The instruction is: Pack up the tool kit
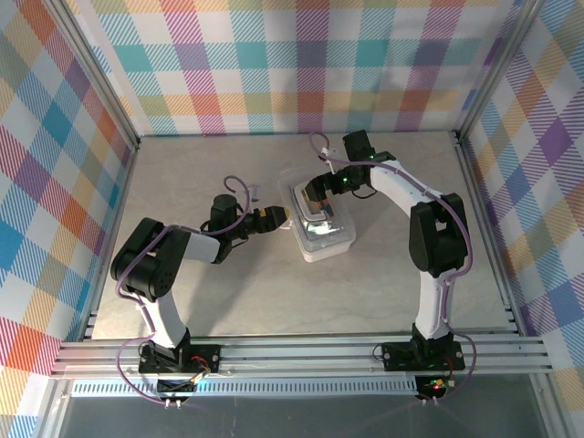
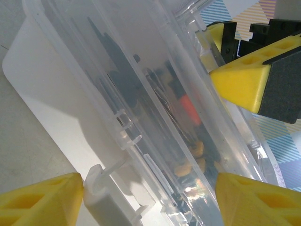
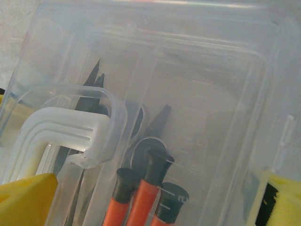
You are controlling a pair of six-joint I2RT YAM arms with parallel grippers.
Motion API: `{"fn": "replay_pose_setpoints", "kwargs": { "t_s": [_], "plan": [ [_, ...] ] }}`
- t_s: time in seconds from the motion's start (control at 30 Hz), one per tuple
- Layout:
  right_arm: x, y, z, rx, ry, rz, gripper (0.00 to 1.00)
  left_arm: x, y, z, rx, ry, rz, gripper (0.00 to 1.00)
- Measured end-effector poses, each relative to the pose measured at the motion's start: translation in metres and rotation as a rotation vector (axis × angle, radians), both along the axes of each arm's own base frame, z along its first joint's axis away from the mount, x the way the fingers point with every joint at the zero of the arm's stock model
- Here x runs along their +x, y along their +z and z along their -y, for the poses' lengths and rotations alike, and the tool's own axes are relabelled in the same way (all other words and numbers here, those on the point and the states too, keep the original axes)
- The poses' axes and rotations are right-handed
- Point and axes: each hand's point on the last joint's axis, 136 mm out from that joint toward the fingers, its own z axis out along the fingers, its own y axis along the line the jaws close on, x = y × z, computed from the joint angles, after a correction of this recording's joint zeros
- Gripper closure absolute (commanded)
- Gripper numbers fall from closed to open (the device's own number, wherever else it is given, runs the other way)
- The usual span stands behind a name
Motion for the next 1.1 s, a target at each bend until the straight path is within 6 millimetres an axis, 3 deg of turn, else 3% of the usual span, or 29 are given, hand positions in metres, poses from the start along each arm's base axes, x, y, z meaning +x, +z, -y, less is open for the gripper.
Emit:
{"fn": "replay_pose_setpoints", "kwargs": {
  "t_s": [1.1],
  "plan": [
    [0.000,0.000,0.000,0.004,0.000,0.007,0.01,-0.006,0.019,0.003,-0.022,-0.021,0.041,0.25]
  ]
}}
